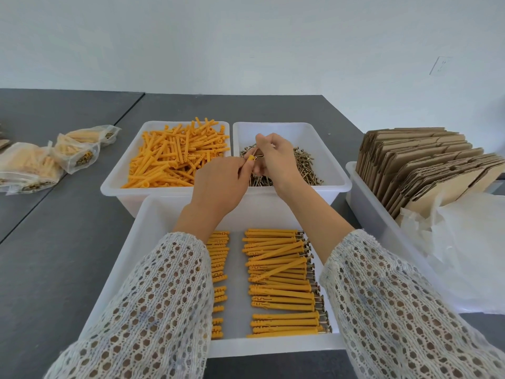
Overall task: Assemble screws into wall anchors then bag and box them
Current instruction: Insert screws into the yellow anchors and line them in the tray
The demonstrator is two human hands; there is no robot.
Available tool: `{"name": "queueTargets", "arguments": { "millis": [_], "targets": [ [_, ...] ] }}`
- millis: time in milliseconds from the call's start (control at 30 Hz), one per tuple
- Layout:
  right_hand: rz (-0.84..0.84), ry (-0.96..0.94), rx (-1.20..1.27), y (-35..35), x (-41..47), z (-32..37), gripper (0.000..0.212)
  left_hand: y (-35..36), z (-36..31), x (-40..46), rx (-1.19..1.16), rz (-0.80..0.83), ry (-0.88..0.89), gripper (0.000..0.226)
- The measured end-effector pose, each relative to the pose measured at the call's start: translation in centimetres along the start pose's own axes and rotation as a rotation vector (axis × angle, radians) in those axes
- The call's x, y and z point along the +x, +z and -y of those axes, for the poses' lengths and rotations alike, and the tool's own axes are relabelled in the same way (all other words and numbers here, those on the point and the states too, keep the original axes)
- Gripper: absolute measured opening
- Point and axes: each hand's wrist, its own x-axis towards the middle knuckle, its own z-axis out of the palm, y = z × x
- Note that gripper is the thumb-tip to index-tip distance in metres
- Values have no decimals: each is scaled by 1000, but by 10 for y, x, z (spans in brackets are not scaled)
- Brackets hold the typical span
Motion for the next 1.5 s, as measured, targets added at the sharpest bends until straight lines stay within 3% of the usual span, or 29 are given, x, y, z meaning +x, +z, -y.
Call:
{"name": "queueTargets", "arguments": {
  "millis": [100,200,367,600,733,800,967,1133,1500],
  "targets": [
    [-28,60,-5,-1,1,1,41,-1,-1,1,-41,4,-7,40],
    [-135,130,140,-9,6,2,48,-4,-8,1,-99,47,50,43],
    [-333,245,373,-28,13,-2,48,-7,-29,-3,18,209,210,45],
    [-314,359,594,-43,20,-6,37,-1,-64,-20,231,532,287,46],
    [-245,399,551,-45,21,-7,28,2,-78,-30,244,819,276,36],
    [-200,398,442,-42,21,-7,25,2,-81,-32,241,876,283,36],
    [-124,353,182,-36,21,-8,24,1,-83,-32,196,910,308,41],
    [-112,341,157,-36,22,-9,24,2,-87,-40,141,917,358,40],
    [-98,316,97,-35,23,-11,23,-2,-90,-44,250,960,354,36]
  ]
}}
